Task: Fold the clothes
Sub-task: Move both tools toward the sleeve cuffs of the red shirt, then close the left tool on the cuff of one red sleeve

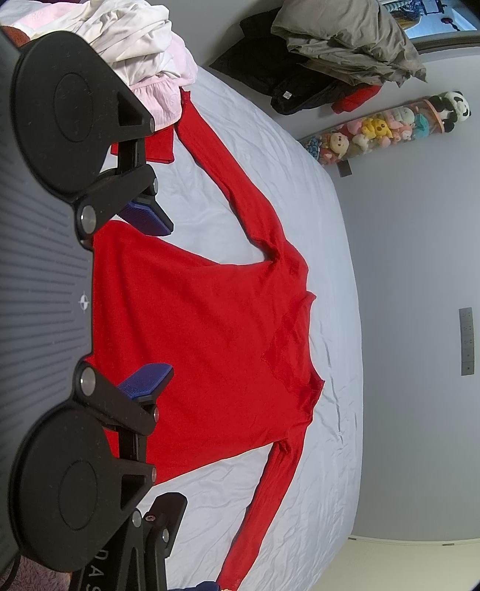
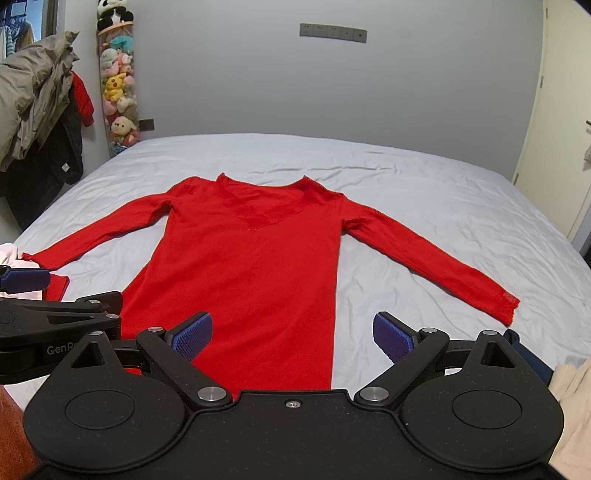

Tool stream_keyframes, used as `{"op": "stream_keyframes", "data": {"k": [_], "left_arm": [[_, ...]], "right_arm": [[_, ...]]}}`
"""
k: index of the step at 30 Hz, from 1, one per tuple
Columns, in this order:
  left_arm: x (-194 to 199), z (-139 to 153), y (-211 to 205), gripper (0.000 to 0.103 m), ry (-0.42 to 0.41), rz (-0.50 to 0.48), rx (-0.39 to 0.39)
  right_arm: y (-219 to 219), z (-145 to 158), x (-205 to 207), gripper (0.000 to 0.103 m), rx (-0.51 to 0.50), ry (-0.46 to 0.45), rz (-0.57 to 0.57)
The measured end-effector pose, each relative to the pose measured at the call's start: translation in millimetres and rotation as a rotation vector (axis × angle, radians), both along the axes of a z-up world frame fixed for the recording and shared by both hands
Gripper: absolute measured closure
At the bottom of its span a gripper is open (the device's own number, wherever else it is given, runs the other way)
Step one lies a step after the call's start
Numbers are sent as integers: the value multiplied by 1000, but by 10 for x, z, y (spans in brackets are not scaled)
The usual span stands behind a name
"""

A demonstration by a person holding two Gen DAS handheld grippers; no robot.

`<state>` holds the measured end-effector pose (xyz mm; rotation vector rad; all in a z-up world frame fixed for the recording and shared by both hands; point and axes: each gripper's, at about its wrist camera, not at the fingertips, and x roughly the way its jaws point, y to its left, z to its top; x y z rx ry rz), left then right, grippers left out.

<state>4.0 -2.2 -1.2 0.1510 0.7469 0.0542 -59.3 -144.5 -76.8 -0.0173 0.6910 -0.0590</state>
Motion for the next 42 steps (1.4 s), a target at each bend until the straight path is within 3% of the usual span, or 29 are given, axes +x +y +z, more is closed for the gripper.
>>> {"op": "stream_keyframes", "data": {"k": [14,21,35,42], "left_arm": [[23,-22,49,28,9,11,26],[252,-20,275,28,31,24,38],[1001,-35,1314,28,134,122,-74],[1522,-164,1855,28,167,148,-50]], "right_arm": [[-30,6,51,10,-17,11,5],[-172,-8,213,10,-5,33,21],[-803,-186,796,10,-46,126,-3],[-1348,-319,1164,10,-4,156,-64]]}}
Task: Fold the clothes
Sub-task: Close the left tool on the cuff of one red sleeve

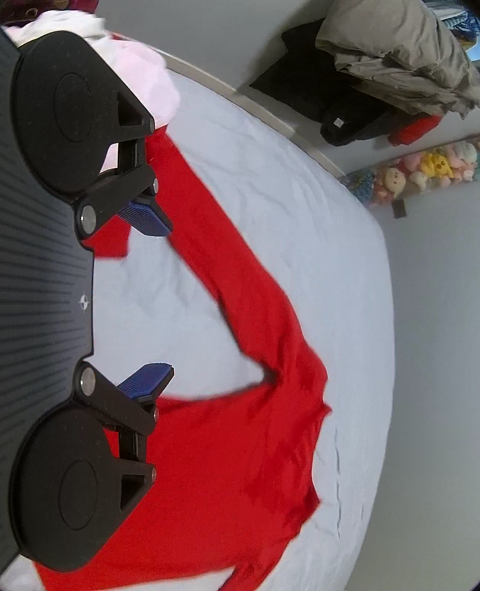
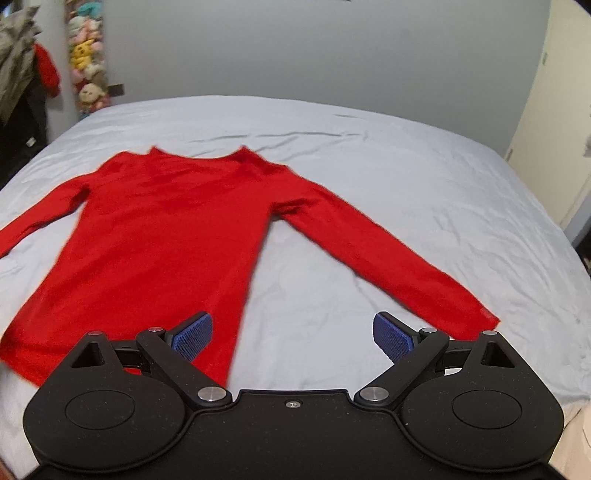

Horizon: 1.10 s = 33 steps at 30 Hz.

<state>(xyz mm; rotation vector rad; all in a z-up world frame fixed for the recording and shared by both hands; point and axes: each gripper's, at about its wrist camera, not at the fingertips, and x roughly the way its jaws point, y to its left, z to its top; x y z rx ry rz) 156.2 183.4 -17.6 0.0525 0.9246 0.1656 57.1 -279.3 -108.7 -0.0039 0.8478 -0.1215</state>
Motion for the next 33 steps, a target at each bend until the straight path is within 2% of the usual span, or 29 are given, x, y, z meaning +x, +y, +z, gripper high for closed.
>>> {"op": "stream_keyframes", "data": {"k": [8,12,14,19,21,24,30,33], "left_arm": [[624,-353,920,31,93,112,-44],[838,-534,1300,33,149,114,-60],[927,-667,1471,37,191,108,-60],[1064,-911,1720,48,249,93,-67],[1096,-1000,1801,49,272,82,-65],[1105,-1118,1892,49,312,69,-50],[1052,-1226,2035,51,312,68,-137],[1037,-1214,2039,57,319,74,-161]], "right_arm": [[-671,-282,392,10,81,80,-129],[-873,-419,497,10,104,111,-169],[-909,-484,555,10,110,128,-171],[-951,-583,697,10,142,154,-157],[-1084,-655,810,10,174,182,-164],[-1315,-733,944,10,171,194,-217],[-1636,-771,1125,10,129,182,-278],[-1732,-800,1200,10,129,186,-294]]}}
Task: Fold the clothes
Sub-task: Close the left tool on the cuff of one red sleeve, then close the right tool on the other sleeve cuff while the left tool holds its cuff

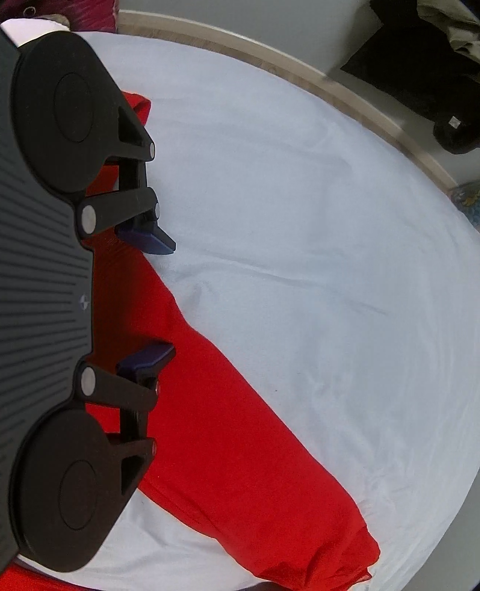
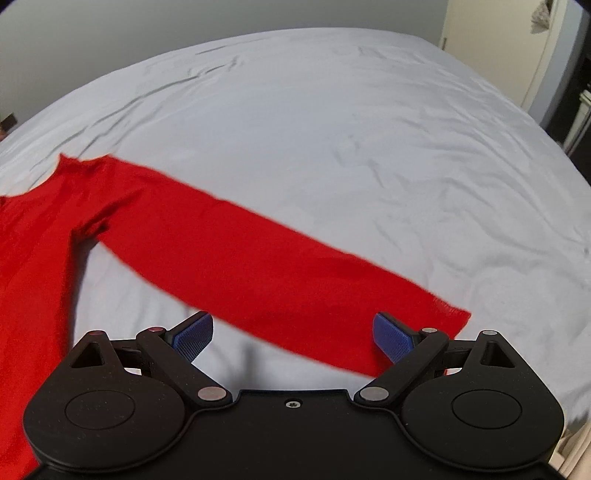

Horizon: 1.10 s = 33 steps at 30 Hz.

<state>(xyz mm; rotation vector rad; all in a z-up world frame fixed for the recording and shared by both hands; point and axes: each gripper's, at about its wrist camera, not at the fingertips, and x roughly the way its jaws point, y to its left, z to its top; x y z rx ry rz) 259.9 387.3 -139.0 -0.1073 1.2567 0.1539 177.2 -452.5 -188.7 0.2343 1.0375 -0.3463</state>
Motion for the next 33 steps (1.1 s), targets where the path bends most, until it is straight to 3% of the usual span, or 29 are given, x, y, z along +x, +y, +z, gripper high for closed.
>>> {"op": "stream_keyframes", "data": {"k": [2,6,8,10,20,29,33], "left_arm": [[-3,21,-29,72,9,-5,-14],[10,30,-131,83,25,-30,16],[13,44,-168,94,31,-26,15],[20,55,-201,97,33,-24,27],[-27,78,-409,98,43,24,112],[-19,90,-471,98,52,67,142],[20,61,-455,98,54,77,149]], "right_arm": [[-75,-18,48,10,-1,1,-12],[-290,-13,46,10,-24,5,-45],[-379,-10,50,10,-41,7,-57],[-532,4,28,10,-55,5,-78],[-1137,-35,-59,10,11,-11,-157],[-1508,-519,-114,11,195,78,-267],[-1495,-545,-148,12,206,54,-249]]}}
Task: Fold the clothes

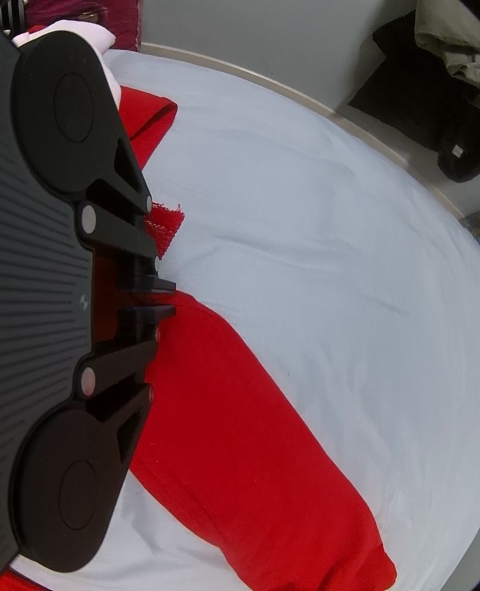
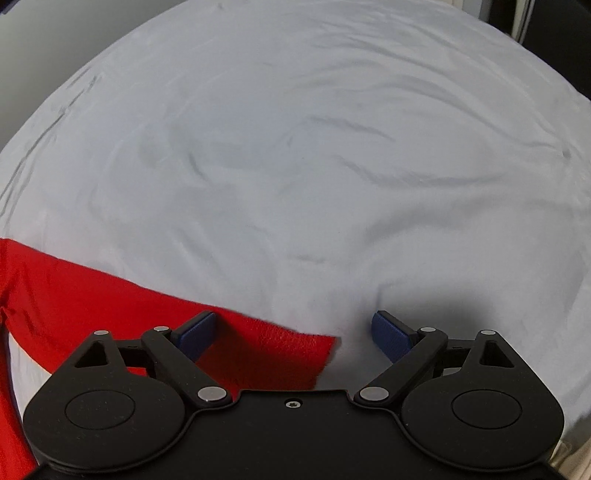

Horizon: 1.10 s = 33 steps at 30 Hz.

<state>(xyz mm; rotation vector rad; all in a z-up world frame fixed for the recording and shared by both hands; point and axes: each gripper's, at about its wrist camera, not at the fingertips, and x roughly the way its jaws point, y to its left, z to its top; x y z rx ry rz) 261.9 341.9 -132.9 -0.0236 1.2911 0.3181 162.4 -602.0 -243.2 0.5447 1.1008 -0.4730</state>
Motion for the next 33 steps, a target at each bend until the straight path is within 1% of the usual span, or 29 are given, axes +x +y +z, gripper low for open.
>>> {"op": "stream_keyframes", "data": {"k": [2,4,5,6,7,8,9,10,13,16,19,21,23,27,30,33], "left_arm": [[19,-13,15,98,-3,10,2],[46,-38,46,98,-8,20,4],[49,-43,50,98,-10,24,7],[46,-45,48,98,-12,28,10],[44,-46,42,98,-15,30,15],[41,-46,36,98,-17,33,22],[37,-43,31,98,-21,35,26],[31,-38,26,98,-26,39,30],[2,-16,26,99,-41,48,29],[-36,34,52,99,-64,63,13],[-86,111,64,100,-92,62,-10],[-119,164,54,100,-110,58,-28],[-164,260,7,100,-134,34,-42],[-245,425,-66,100,-182,4,-73],[-308,566,-163,100,-217,-27,-92],[-394,746,-331,100,-257,-79,-118]], "right_arm": [[38,8,12,18,14,-7,24],[77,16,26,28,29,-14,48],[143,24,61,31,37,-18,82],[210,28,97,39,16,-6,105],[265,29,124,54,-16,11,120],[293,35,137,61,-36,17,124],[277,37,169,76,-40,11,122],[284,53,172,95,-40,4,119],[295,85,176,98,-53,6,127],[347,159,175,98,-68,-4,151],[403,317,131,98,-76,-24,167],[448,405,173,98,-73,-45,177],[525,530,166,98,-66,-71,191],[771,719,181,98,-39,-110,242],[1040,845,195,98,-11,-139,311],[1371,965,210,98,22,-165,389]]}}
